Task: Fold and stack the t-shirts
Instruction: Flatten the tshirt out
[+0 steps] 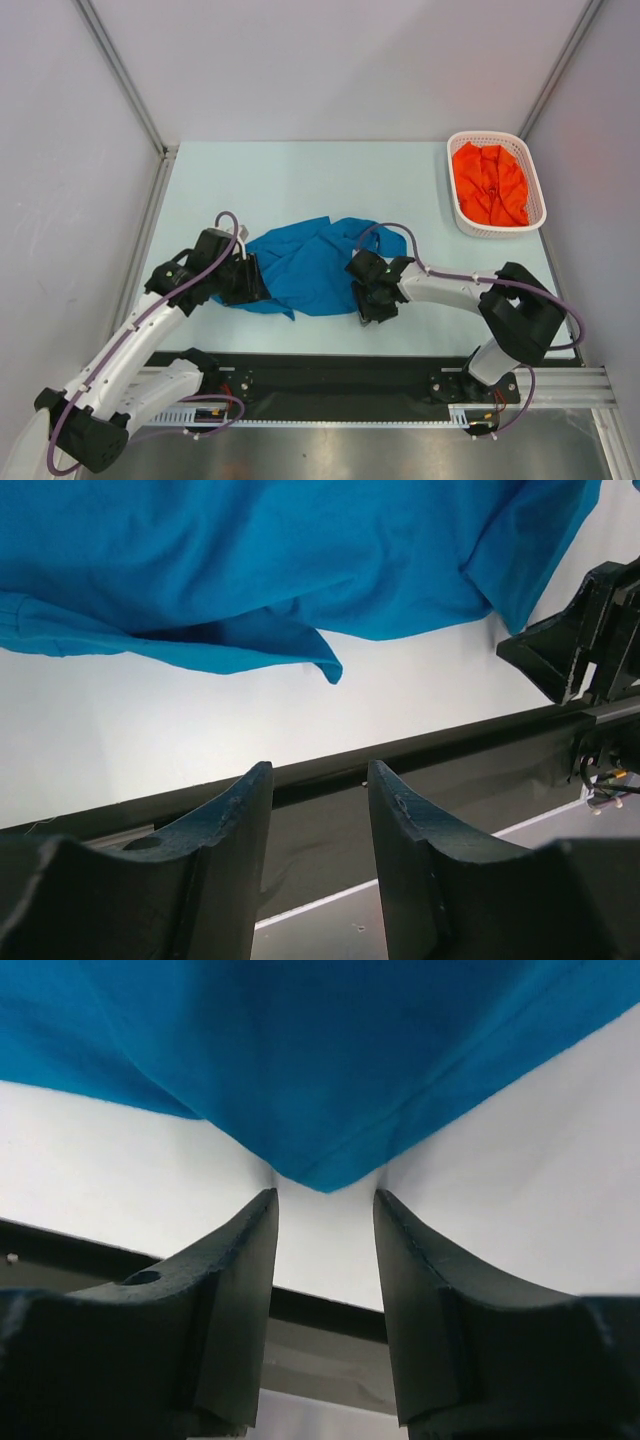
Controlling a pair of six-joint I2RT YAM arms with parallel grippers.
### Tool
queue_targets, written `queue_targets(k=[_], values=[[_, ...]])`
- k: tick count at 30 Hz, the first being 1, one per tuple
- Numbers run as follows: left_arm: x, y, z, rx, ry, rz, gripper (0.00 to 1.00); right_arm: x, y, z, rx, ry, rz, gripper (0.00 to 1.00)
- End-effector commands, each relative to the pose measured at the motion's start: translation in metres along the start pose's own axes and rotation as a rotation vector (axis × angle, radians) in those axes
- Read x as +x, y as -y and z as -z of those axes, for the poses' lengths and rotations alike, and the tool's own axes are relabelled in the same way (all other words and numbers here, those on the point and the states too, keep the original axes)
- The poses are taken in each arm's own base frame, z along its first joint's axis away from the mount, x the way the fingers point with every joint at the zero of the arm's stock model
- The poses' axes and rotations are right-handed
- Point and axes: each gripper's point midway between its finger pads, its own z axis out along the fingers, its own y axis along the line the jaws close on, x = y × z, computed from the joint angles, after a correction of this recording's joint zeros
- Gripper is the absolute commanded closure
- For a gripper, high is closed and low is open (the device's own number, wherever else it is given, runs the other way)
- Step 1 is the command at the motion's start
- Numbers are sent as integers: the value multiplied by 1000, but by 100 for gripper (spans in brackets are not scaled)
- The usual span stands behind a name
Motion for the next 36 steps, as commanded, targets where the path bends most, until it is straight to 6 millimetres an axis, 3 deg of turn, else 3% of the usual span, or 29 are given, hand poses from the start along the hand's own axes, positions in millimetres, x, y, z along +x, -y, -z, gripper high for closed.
queue_targets(k=[1,7,10,13,15,17,19,23,26,30,33,36], values=[[5,2,3,12,-9,-23,52,-14,3,-18,98,93,-35,52],[8,-1,6,6,-14,-31,51,-27,13,-21,179,168,-52,59],[9,-1,6,10,-15,-32,51,-26,15,-22,187,157,-56,74],[12,2,5,9,-22,-51,51,-26,18,-16,190,167,-60,100],[14,8,4,19,-20,-62,50,-26,21,-5,205,160,-44,100],[21,17,2,17,-21,-86,40,-36,15,11,180,186,-33,100],[31,17,-4,-22,-36,-76,31,-33,18,25,181,170,-32,100],[43,9,-21,-124,-49,-22,34,-29,17,43,132,165,-28,100],[53,17,-36,-154,-70,10,41,-25,23,56,127,168,-15,100],[50,32,-59,-182,-70,70,32,-9,39,57,92,133,-39,100],[44,41,-70,-220,-60,85,28,-4,41,63,30,137,-58,100],[53,41,-82,-249,-99,127,27,-2,36,66,-18,140,-63,100]])
